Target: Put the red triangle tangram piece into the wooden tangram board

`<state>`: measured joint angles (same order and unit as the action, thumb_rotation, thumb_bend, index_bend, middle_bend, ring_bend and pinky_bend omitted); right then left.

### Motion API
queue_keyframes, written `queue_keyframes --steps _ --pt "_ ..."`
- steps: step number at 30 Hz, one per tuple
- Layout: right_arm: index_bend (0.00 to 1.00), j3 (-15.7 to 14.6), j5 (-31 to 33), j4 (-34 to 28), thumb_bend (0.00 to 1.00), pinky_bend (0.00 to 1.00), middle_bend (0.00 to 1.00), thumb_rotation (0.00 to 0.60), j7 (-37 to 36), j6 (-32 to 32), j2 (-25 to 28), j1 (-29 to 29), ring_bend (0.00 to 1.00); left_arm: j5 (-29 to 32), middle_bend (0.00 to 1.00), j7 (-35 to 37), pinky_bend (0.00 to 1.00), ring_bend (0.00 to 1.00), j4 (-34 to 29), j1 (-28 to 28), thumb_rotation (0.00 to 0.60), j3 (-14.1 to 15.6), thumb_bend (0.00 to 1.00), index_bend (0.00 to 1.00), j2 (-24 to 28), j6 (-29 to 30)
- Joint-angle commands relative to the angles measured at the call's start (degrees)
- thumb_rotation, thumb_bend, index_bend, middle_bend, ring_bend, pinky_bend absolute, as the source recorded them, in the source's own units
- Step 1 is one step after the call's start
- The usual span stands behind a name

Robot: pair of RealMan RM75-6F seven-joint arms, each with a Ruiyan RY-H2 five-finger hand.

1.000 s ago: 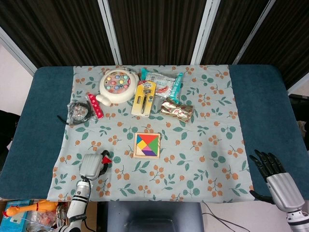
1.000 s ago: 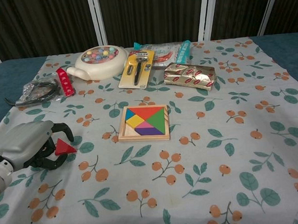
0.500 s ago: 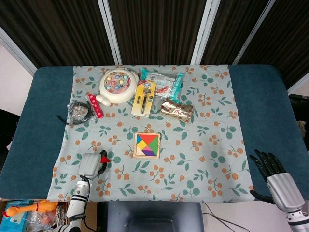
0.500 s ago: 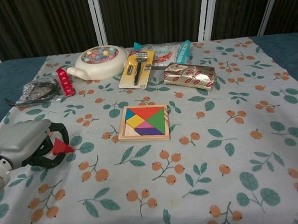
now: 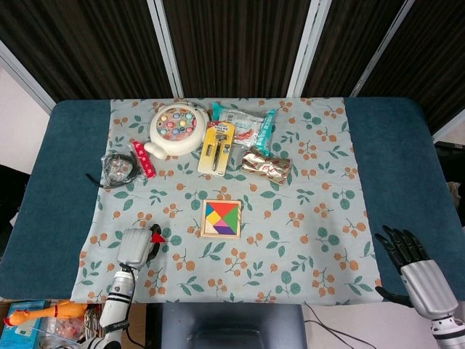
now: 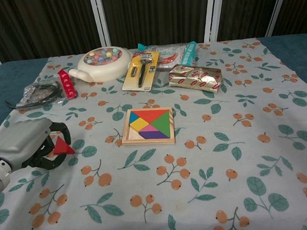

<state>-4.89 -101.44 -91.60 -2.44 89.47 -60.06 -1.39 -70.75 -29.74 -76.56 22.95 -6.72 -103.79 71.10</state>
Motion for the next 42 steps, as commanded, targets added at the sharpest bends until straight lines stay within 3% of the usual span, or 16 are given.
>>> queue_keyframes --steps 1,14,27,42 --pt "0.0 -0.09 -0.18 -0.01 0.15 0.0 0.0 0.6 -0.07 0.04 0.03 0.0 0.0 -0.61 1.0 0.0 1.0 1.0 -1.93 0.88 0.6 -0.68 0.4 0.68 0.15 -0.14" --pt "0.0 -0.5 -1.08 0.57 0.15 0.0 0.0 0.6 -2.03 0.85 0.67 0.08 0.0 3.34 1.0 -8.99 1.0 1.0 -8.31 6.37 0.6 -5.83 0.4 0.67 -3.19 -1.26" --pt "0.0 -1.47 -3.17 1.72 0.15 0.0 0.0 0.6 -3.71 1.64 1.1 0.08 0.0 6.19 1.0 -13.84 1.0 1.0 -1.08 11.36 0.6 -7.21 0.4 0.66 -10.43 -2.28" --pt "0.0 -1.8 -4.07 2.49 0.15 0.0 0.0 0.6 -5.9 3.39 1.57 0.37 0.0 8.09 1.0 -15.11 1.0 1.0 3.25 14.06 0.6 -8.11 0.4 0.66 -13.74 -2.65"
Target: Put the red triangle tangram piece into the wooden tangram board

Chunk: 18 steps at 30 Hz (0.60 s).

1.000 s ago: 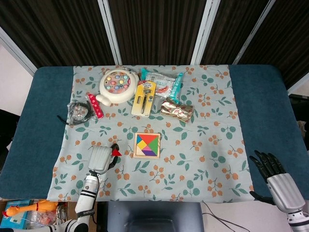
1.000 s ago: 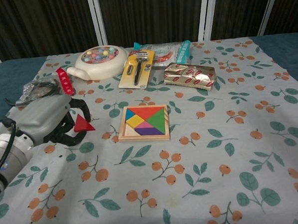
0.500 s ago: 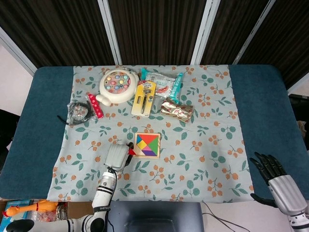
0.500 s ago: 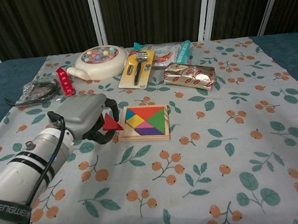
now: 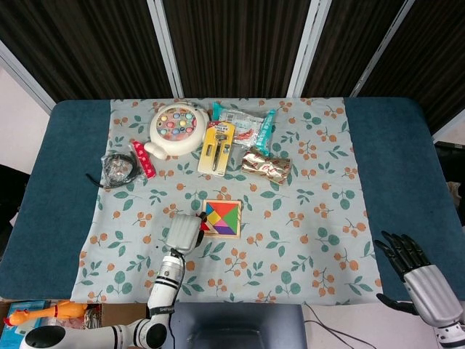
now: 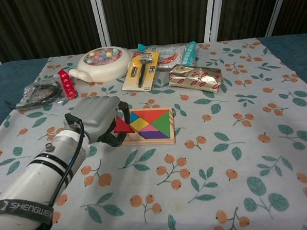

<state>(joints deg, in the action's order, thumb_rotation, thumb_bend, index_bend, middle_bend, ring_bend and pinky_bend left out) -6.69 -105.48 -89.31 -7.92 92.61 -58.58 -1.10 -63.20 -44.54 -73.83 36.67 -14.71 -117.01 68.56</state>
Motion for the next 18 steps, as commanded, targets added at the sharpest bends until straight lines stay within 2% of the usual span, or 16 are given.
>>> queue_keyframes --steps 1,18 --pt "0.0 -0.01 -0.05 0.28 0.15 0.0 0.0 0.6 -0.59 0.32 0.12 0.09 0.0 0.62 1.0 -0.37 1.0 1.0 0.8 0.48 0.6 -0.14 0.4 0.65 -0.75 -0.14" --pt "0.0 -0.19 -0.53 1.35 0.15 0.0 0.0 0.6 -2.41 1.93 0.39 0.56 0.0 1.91 1.0 -2.27 1.0 1.0 3.31 2.08 0.6 0.27 0.41 0.63 -3.42 -0.26"
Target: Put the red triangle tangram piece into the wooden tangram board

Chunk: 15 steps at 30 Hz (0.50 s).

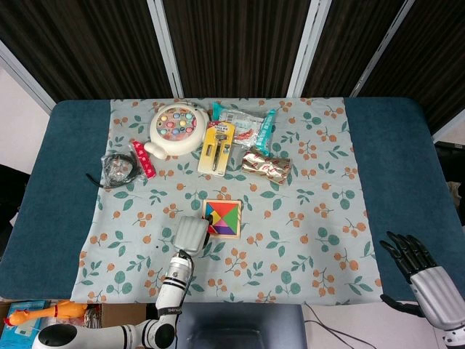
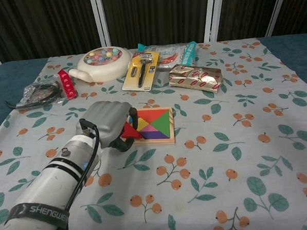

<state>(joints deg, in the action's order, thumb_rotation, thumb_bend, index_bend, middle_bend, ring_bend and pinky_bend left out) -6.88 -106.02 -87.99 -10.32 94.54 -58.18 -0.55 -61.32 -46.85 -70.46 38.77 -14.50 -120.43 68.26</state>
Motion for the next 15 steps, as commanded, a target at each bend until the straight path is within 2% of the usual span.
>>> queue_keyframes --steps 1,15 --pt "0.0 0.0 0.03 0.04 0.15 0.0 0.0 0.6 -0.02 -0.02 -0.02 0.0 0.0 0.0 1.0 0.09 1.0 1.0 -0.11 -0.01 0.6 0.1 0.41 0.63 0.01 0.09" --pt "0.0 -0.03 -0.03 -0.18 0.15 0.0 0.0 0.6 0.34 -0.16 -0.01 -0.02 0.0 0.69 1.0 -0.87 1.0 1.0 -0.81 0.25 0.6 0.28 0.41 0.56 0.37 0.28"
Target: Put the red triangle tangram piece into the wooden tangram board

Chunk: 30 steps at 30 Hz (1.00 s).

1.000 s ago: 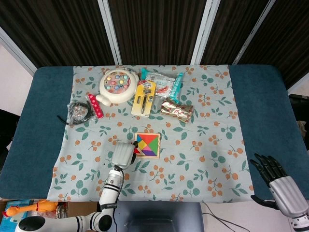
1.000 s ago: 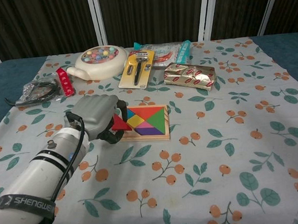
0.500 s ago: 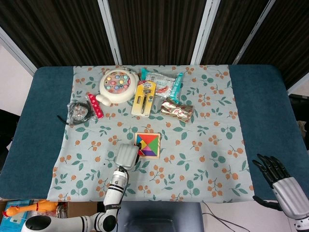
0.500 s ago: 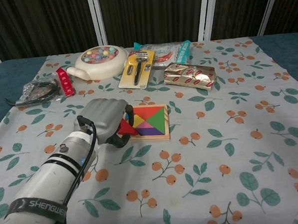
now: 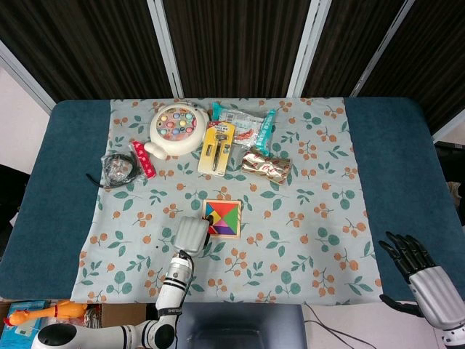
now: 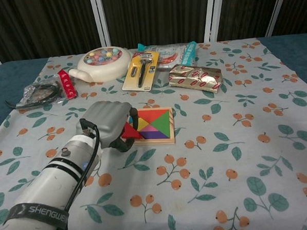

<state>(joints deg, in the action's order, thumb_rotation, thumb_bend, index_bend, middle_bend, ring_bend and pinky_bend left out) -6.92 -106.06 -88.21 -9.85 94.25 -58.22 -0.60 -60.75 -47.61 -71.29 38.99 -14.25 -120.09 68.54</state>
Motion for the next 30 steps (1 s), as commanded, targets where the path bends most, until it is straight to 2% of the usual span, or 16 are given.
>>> queue_keyframes --steps 1,27,30 --pt "0.0 0.04 0.05 0.08 0.15 0.0 0.0 0.6 -0.24 0.2 0.04 0.06 0.0 0.21 1.0 -0.08 1.0 1.0 0.02 0.02 0.6 0.01 0.41 0.56 0.04 -0.04" --pt "0.0 0.02 -0.02 0.67 0.15 0.0 0.0 0.6 -1.53 1.22 0.26 0.45 0.0 1.31 1.0 -0.62 1.0 1.0 0.31 0.79 0.6 -0.08 0.39 0.43 -0.78 -0.08" --pt "0.0 -0.01 -0.07 0.72 0.15 0.0 0.0 0.6 -1.59 1.26 0.26 0.47 0.0 1.44 1.0 -0.63 1.0 1.0 0.17 0.82 0.6 -0.15 0.39 0.39 -0.73 -0.05"
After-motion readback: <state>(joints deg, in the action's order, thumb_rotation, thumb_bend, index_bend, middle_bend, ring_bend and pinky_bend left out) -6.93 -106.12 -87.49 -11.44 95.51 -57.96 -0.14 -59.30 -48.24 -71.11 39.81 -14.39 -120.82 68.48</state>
